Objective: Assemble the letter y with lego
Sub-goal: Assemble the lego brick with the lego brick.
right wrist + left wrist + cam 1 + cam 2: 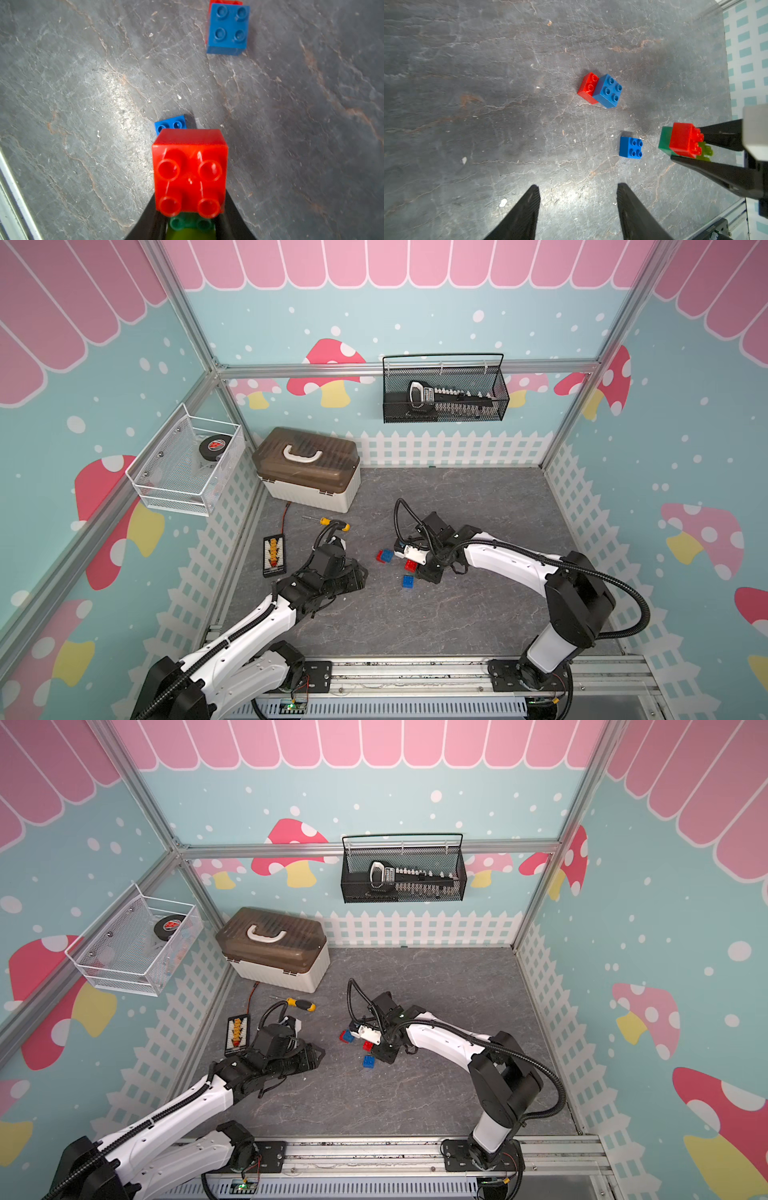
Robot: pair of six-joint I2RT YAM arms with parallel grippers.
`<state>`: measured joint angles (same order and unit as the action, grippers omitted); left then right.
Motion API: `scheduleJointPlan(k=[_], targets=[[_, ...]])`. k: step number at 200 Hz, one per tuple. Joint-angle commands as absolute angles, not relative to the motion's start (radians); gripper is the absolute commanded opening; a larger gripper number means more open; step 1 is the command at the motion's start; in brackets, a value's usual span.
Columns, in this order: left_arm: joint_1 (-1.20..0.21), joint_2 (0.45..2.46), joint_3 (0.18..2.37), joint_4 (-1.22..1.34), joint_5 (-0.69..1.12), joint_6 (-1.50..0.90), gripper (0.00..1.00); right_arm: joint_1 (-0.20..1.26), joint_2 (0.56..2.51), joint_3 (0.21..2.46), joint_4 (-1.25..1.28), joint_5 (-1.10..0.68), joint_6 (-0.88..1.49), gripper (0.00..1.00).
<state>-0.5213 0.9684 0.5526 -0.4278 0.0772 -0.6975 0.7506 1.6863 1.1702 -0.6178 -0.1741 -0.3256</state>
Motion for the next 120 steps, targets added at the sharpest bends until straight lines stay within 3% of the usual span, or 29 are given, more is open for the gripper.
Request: scheduleJointPlan(k=[1,120], targets=[[-0.489,0.948,0.522,-0.463,0.105,-0.676,0.61,0.770,1.730,1.239,-0.645,-0.211,-0.470,0.31],[-0.459,0.941,0.496,-0.447,0.127,-0.675,0.61,0.799,1.838,1.307,-0.676,-0.217,-0.602,0.30]])
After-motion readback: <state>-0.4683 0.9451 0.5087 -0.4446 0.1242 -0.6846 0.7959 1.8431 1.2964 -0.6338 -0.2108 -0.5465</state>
